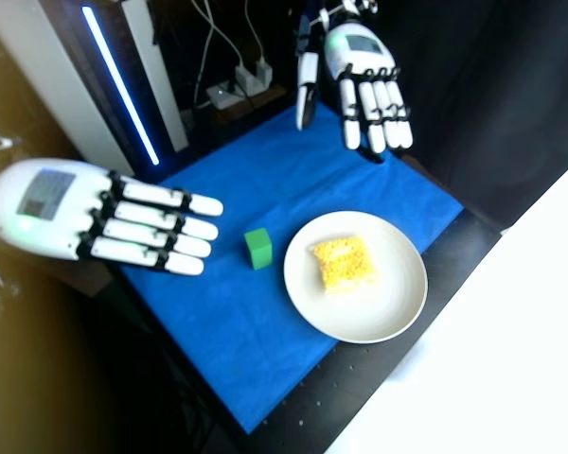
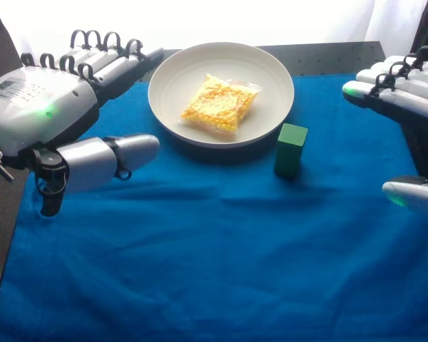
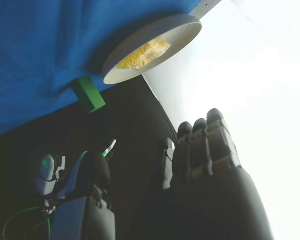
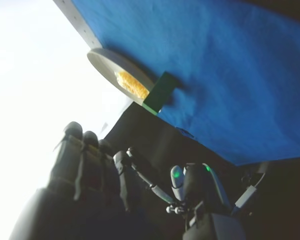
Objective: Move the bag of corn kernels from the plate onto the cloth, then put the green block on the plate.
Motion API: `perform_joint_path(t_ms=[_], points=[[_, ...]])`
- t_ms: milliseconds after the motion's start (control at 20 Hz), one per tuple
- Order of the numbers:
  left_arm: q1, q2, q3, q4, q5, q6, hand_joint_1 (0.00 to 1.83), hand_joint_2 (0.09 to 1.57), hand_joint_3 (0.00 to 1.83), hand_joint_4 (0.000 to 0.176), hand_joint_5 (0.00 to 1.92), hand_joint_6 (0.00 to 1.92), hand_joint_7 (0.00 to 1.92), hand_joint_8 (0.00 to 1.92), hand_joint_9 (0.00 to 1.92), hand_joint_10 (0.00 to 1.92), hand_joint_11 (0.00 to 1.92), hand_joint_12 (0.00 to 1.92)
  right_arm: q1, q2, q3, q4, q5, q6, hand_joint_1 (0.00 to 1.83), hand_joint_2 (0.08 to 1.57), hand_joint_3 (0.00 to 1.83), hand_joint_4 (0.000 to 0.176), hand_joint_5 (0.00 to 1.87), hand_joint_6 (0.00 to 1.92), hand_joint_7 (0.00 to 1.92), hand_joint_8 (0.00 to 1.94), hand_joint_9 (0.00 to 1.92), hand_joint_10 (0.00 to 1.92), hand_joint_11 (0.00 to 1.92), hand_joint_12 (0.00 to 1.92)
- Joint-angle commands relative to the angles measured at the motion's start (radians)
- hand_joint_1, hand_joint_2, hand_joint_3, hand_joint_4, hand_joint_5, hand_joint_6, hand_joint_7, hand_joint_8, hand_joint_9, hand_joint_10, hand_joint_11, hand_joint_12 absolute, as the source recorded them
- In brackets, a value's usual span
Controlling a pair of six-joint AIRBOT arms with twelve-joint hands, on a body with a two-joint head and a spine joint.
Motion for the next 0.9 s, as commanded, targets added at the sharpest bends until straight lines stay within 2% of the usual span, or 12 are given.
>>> perform_joint_path(t_ms=[0,150,200,250,350,400,450,500,550,600,750,850], points=[[-0.01,0.004,-0.002,0.017,-0.117,-0.001,0.06,1.35,0.0,0.068,0.0,0.0,0.0,0.0,0.0,0.0,0.0,0.0,0.007,0.002,-0.002,0.009,0.117,0.002,0.26,1.26,0.04,0.0,0.0,0.0,0.0,0.0,0.0,0.0,0.0,0.0],[-0.016,0.003,0.007,0.017,-0.105,0.0,0.2,1.38,0.0,0.063,0.0,0.0,0.0,0.0,0.0,0.0,0.02,0.02,0.006,0.0,0.005,0.01,0.11,0.002,0.22,1.27,0.03,0.0,0.0,0.0,0.0,0.0,0.0,0.0,0.0,0.0],[-0.033,0.0,0.015,0.017,-0.092,0.0,0.31,1.38,0.0,0.054,0.0,0.0,0.0,0.0,0.0,0.0,0.03,0.03,0.006,-0.002,0.007,0.011,0.109,0.002,0.21,1.28,0.02,0.0,0.0,0.0,0.0,0.0,0.0,0.0,0.0,0.0],[-0.057,-0.01,0.029,0.017,-0.067,0.0,0.37,1.4,0.0,0.023,0.02,0.0,0.0,0.0,0.0,0.0,0.01,0.2,0.006,-0.003,0.007,0.014,0.109,0.002,0.23,1.28,0.02,0.0,0.0,0.0,0.0,0.0,0.0,0.0,0.0,0.0],[-0.121,-0.048,0.073,0.024,0.013,0.0,0.49,1.41,0.0,0.044,0.0,0.0,0.0,0.0,0.0,0.0,0.0,0.03,0.006,-0.011,0.01,0.015,0.109,0.003,0.27,1.28,0.02,0.0,0.0,0.0,0.0,0.0,0.0,0.0,0.0,0.0],[-0.165,-0.081,0.112,0.027,0.081,0.0,0.55,1.4,0.0,0.03,0.02,0.01,0.02,0.01,0.0,0.0,0.0,0.01,0.006,-0.013,0.012,0.015,0.108,0.004,0.3,1.27,0.01,0.0,0.0,0.0,0.0,0.0,0.0,0.0,0.0,0.0],[-0.206,-0.115,0.151,0.034,0.149,0.0,0.58,1.39,0.0,0.03,0.04,0.02,0.04,0.01,0.01,0.01,0.0,0.0,0.006,-0.013,0.012,0.015,0.107,0.004,0.3,1.27,0.01,0.0,0.0,0.0,0.0,0.0,0.0,0.0,0.0,0.0],[-0.251,-0.154,0.195,0.041,0.218,0.0,0.61,1.36,0.02,0.041,0.07,0.0,0.08,0.0,0.06,0.0,0.0,0.25,0.006,-0.016,0.014,0.015,0.106,0.005,0.29,1.27,0.01,0.0,0.0,0.0,0.0,0.0,0.0,0.0,0.0,0.0],[-0.297,-0.189,0.232,0.047,0.271,0.0,0.64,1.35,0.01,0.078,0.09,0.01,0.12,0.0,0.11,0.02,0.0,0.61,0.006,-0.018,0.015,0.015,0.106,0.006,0.3,1.27,0.01,0.0,0.0,0.0,0.0,0.0,0.0,0.0,0.0,0.0],[-0.335,-0.237,0.281,0.046,0.329,0.008,0.63,1.35,0.0,0.092,0.09,0.0,0.13,0.0,0.13,0.02,0.0,0.76,0.006,-0.023,0.015,0.014,0.106,0.006,0.33,1.28,0.01,0.0,0.0,0.0,0.0,0.0,0.0,0.0,0.0,0.0],[-0.374,-0.305,0.358,-0.016,0.409,0.059,0.81,1.28,0.0,0.026,0.15,0.02,0.17,0.01,0.17,0.03,0.0,0.78,0.006,-0.032,0.019,0.012,0.102,0.01,0.34,1.27,0.0,0.0,0.0,0.0,0.0,0.0,0.0,0.0,0.0,0.0],[-0.395,-0.366,0.42,-0.061,0.465,0.095,0.85,1.24,0.0,0.043,0.17,0.02,0.16,0.0,0.17,0.02,0.0,0.92,0.006,-0.04,0.025,0.01,0.099,0.016,0.35,1.28,0.01,0.0,0.0,0.0,0.0,0.0,0.0,0.0,0.0,0.0]])
